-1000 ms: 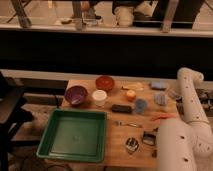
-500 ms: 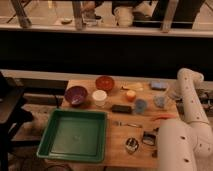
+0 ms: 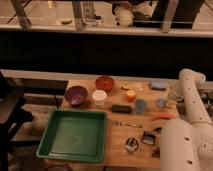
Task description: Wipe red bowl with towel
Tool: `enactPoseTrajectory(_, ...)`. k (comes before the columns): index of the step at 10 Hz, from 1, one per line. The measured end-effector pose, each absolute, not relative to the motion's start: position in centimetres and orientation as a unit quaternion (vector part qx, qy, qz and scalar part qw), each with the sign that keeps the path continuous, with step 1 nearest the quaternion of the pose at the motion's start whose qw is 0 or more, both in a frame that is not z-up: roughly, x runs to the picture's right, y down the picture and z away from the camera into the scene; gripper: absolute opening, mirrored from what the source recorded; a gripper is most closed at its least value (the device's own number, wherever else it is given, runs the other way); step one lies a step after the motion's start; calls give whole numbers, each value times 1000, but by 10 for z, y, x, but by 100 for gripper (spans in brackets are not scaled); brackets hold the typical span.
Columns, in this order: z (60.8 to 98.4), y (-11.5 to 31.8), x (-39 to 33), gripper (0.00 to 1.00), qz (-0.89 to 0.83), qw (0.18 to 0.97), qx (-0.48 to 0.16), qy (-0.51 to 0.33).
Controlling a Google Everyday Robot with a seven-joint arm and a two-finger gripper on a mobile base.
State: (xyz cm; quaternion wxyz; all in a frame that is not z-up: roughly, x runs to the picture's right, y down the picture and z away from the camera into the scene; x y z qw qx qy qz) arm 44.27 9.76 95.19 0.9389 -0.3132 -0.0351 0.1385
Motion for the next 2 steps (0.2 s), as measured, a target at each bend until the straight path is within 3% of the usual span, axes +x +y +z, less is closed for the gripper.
enactPoseTrajectory(2,953,95,439,4,144,940,-306,-38)
